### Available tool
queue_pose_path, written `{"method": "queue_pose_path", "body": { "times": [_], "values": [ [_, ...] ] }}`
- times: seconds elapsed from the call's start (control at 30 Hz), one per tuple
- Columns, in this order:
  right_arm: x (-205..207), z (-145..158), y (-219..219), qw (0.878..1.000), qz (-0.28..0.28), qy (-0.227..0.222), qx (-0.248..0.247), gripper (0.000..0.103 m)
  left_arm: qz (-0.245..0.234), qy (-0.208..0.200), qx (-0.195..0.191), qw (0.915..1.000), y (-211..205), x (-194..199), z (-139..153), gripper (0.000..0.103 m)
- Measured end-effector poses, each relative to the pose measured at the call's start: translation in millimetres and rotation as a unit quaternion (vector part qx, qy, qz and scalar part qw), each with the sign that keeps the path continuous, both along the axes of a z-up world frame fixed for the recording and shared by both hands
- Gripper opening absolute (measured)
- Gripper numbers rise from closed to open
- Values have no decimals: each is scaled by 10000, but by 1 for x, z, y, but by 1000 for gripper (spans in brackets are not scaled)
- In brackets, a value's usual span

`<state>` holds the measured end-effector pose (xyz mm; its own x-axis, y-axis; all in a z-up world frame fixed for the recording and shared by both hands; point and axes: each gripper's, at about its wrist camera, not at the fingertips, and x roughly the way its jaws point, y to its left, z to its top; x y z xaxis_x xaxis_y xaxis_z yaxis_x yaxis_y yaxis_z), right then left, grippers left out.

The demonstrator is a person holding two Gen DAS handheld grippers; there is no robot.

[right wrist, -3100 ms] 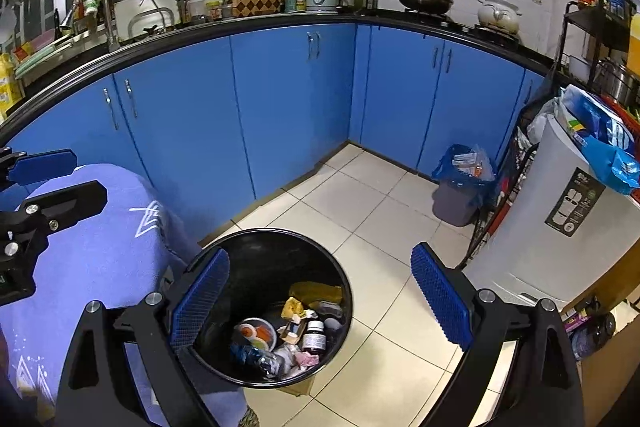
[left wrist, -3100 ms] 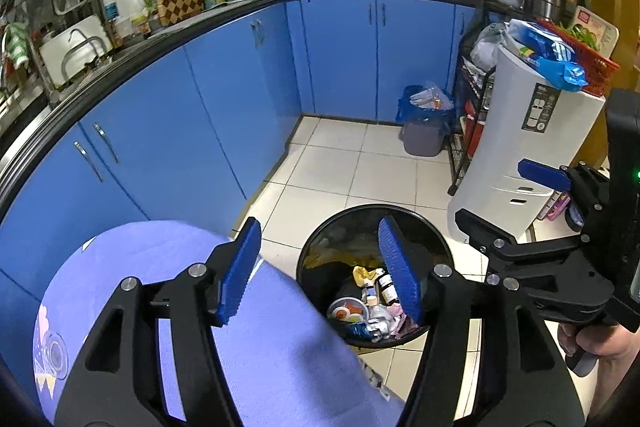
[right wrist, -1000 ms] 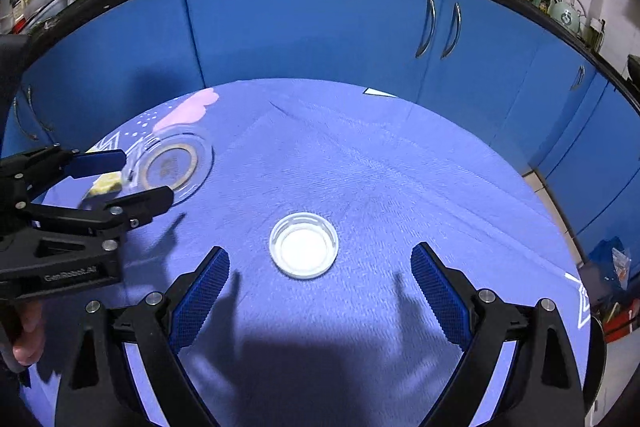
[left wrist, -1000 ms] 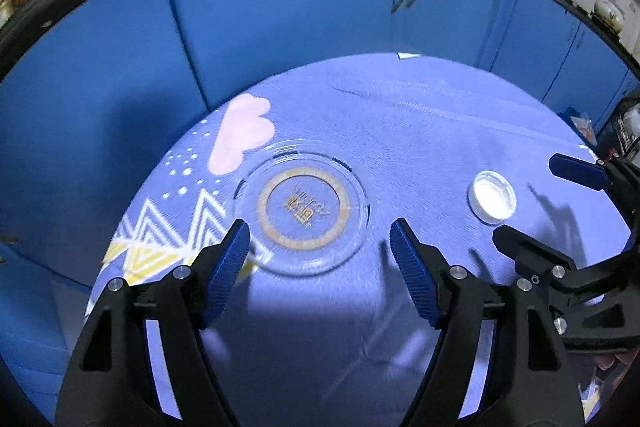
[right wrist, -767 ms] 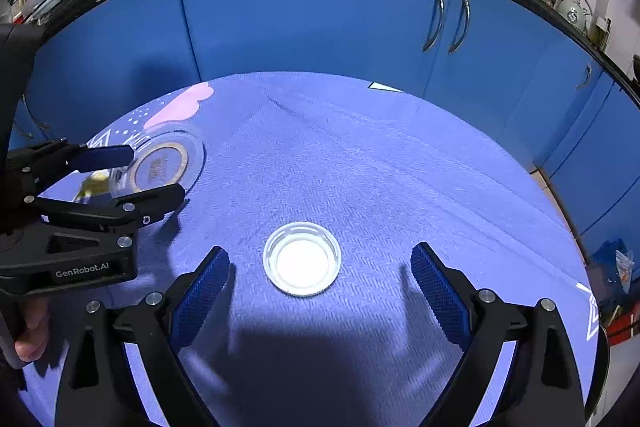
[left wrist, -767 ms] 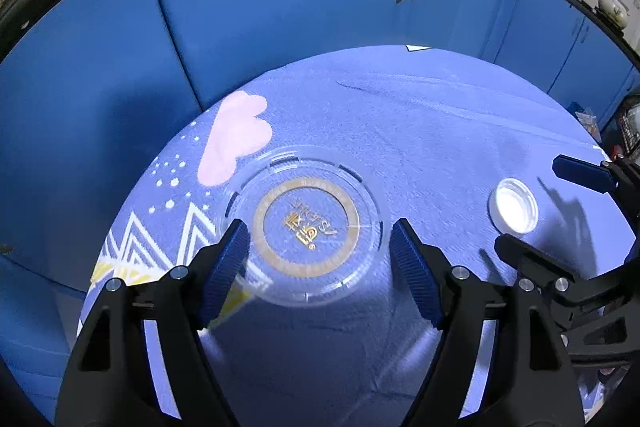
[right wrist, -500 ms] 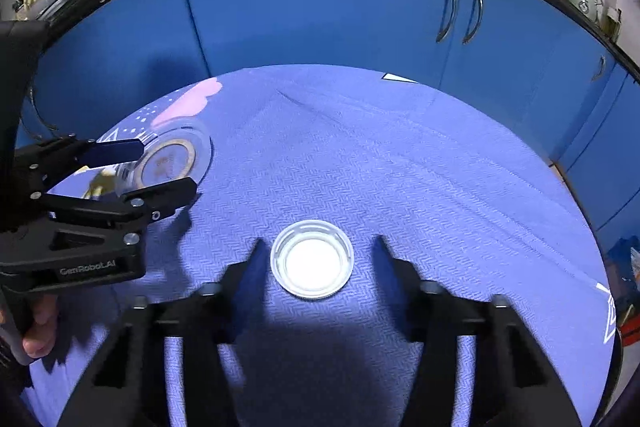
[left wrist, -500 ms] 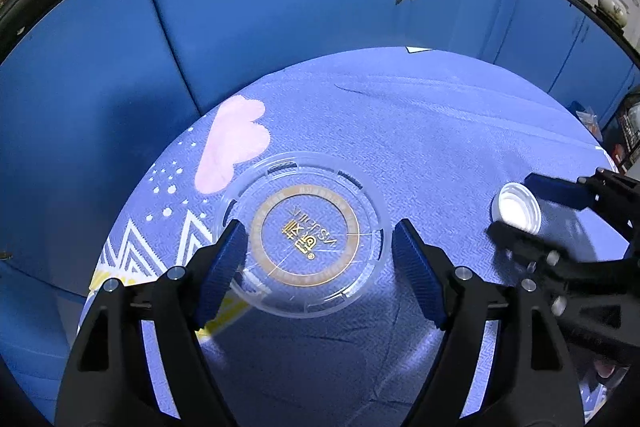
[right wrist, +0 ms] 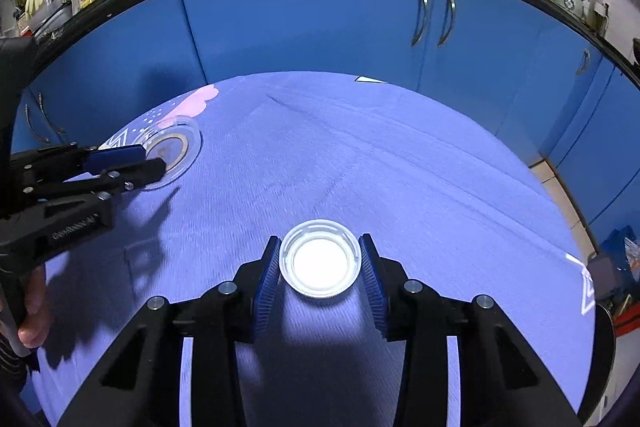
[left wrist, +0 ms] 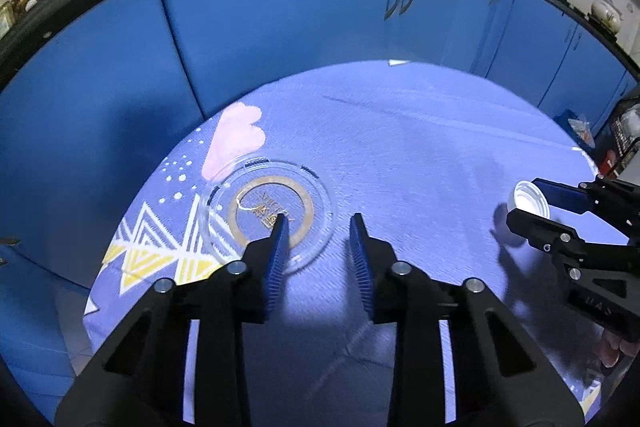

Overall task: Collect trash
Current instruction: 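Grasp the clear round plastic lid with the left tool while the right tool holds the cap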

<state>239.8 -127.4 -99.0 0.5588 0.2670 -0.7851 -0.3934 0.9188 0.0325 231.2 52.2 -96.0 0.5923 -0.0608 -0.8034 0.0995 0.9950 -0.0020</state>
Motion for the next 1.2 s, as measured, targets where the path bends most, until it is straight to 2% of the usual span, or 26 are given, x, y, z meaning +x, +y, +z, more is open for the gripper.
{"method": "queue_pose_path", "body": {
  "times": [0.17, 0.27, 0.33, 0.4, 0.43, 0.57, 0.9, 1.07, 1.2],
  "values": [
    [-12, 11, -10, 9999, -27, -91, 94, 39, 22, -10, -19, 10000, -2, -7, 7, 27],
    [-15, 15, -13, 9998, -33, -142, 110, 39, 102, -6, -22, 9999, 0, -6, 8, 34],
    [-17, 15, -14, 9998, -33, -149, 106, 39, 223, -80, -90, 9997, 3, -5, 10, 100],
    [-16, 13, -15, 9999, -32, -137, 87, 39, 343, -414, -45, 9985, 6, -10, 15, 99],
    [-14, 11, -14, 9999, -29, -123, 89, 39, 314, -415, 11, 9986, 5, -9, 16, 99],
    [-4, 5, -7, 9999, -8, -55, 107, 39, 295, -277, 310, 9987, 3, 1, 7, 99],
    [18, -4, 9, 9999, 101, 16, 100, 39, 244, 199, 321, 9990, 11, 33, -28, 99],
    [26, -8, 13, 9998, 126, 46, 129, 39, 212, 193, 439, 9986, 10, 40, -29, 99],
    [27, -9, 16, 9998, 146, 45, 127, 39, 267, 157, 472, 9984, 12, 39, -29, 91]
  ]
}}
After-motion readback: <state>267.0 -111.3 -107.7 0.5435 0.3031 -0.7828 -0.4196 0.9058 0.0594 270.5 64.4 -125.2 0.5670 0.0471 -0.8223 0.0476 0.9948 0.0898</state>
